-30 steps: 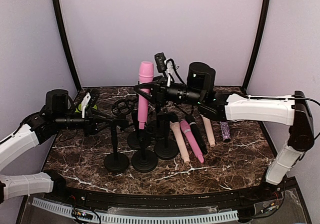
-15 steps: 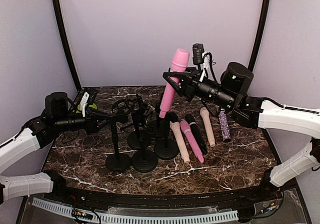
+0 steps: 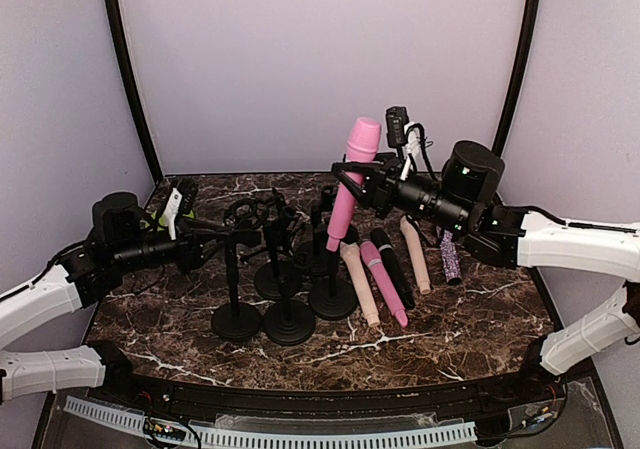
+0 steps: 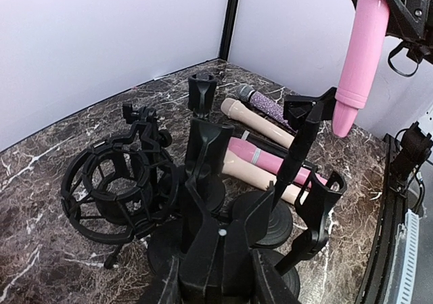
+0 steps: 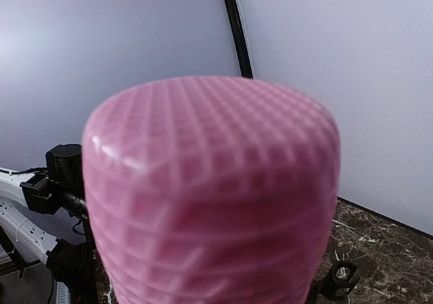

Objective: Remove the microphone from the stand
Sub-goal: Adjust the knob on the microphone stand.

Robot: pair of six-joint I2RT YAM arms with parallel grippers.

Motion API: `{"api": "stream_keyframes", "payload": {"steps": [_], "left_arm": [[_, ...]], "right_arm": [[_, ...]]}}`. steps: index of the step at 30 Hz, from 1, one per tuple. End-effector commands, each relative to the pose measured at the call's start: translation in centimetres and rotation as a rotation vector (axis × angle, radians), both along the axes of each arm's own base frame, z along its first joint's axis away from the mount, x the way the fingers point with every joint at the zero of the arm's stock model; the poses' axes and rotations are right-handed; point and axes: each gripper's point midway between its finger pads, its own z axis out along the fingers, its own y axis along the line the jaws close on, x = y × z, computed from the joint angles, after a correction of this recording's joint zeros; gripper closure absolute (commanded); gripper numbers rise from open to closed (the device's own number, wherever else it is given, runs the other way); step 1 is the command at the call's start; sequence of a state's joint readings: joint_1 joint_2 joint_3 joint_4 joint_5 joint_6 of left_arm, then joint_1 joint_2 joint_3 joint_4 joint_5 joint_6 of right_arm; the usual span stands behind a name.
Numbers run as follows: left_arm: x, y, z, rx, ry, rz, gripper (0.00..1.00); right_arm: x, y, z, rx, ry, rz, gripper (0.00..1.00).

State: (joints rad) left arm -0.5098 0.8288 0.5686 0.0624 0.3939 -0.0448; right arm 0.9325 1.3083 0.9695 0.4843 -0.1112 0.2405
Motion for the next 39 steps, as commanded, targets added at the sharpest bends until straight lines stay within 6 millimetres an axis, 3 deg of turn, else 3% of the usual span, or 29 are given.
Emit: {"api": "stream_keyframes", "payload": {"steps": [1, 15, 27, 33, 39], "left_arm": [[0.3, -0.5, 0.4, 0.053, -0.129, 0.035, 1.00], [0.7, 0.5, 2.3, 0.065, -0.278, 0.110, 1.00], [0.9, 0.3, 1.0, 0.022, -0.282, 0.118, 1.00], [0.2, -0.2, 1.6, -0.032, -0.273, 0.093, 1.00], [-0.8, -0.4, 0.9, -0.034, -0.189, 0.052, 1.00]], "right_arm": [[-0.1, -1.4, 2.3, 0.075, -0.050, -0.033, 0.88], [0.4, -1.2, 1.5, 0.061, -0.035, -0.044, 0.87], [0.5, -1.2, 1.2, 0.054, -0.026, -0.049, 0.86], [0.8, -1.2, 1.1, 0.051, -0.022, -0.058, 0.86], [0.9, -1.2, 1.1, 0.050, -0.021, -0.059, 0.85]]}}
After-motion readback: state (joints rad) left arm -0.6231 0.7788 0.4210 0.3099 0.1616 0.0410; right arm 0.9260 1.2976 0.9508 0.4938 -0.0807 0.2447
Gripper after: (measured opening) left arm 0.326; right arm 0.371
